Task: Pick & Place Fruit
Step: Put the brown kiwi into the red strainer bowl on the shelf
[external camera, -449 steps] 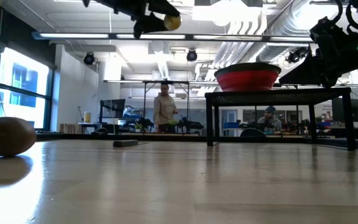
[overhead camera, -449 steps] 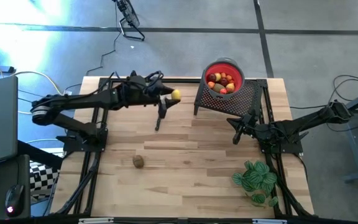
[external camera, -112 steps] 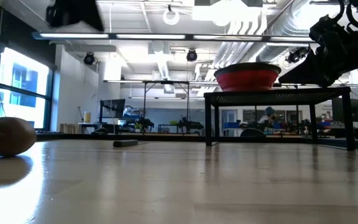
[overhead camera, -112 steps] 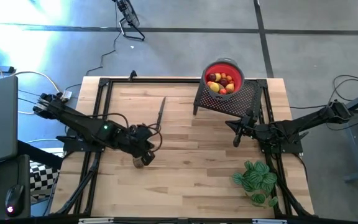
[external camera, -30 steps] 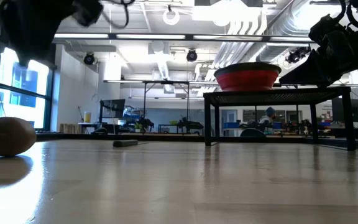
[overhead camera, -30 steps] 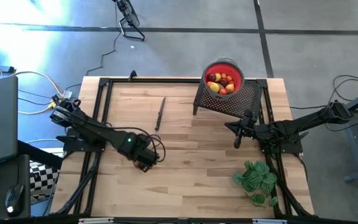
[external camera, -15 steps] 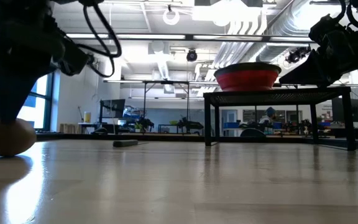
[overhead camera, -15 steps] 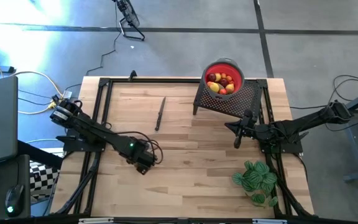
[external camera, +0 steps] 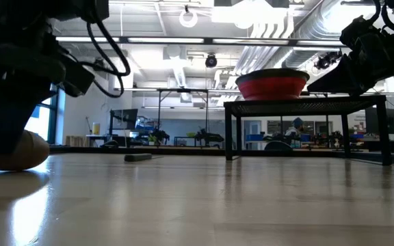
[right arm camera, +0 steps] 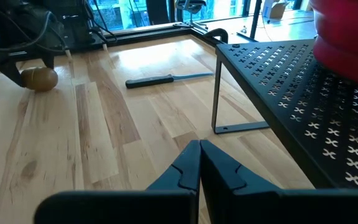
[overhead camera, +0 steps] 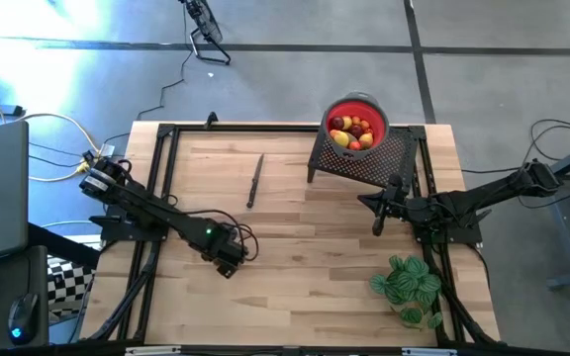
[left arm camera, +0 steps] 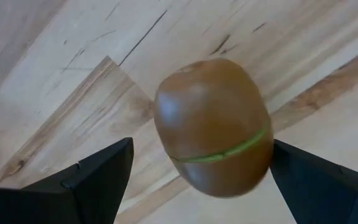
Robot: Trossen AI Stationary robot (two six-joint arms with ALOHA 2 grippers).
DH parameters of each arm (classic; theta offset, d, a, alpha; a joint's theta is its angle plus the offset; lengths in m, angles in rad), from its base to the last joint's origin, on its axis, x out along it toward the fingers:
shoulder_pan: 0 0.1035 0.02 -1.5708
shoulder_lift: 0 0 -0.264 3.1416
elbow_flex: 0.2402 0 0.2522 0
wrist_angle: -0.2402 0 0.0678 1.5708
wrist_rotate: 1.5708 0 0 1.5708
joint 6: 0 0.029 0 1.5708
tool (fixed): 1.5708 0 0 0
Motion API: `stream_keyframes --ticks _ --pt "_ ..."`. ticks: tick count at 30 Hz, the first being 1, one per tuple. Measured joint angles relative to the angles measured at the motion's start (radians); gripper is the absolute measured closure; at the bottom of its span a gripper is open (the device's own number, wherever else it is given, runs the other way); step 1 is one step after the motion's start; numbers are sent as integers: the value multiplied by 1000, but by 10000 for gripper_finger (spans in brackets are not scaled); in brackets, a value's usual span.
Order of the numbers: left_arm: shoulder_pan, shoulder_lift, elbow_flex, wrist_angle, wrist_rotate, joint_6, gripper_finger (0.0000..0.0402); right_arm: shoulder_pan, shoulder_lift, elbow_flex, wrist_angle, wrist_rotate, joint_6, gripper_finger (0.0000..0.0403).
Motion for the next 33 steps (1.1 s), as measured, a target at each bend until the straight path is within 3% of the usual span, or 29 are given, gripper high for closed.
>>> stream_keyframes --ticks 10,33 --pt "0 0 -26 96 -15 6 43 0 0 0 0 0 0 401" --pt "0 0 -26 96 -40 7 43 0 0 0 0 0 -1 401"
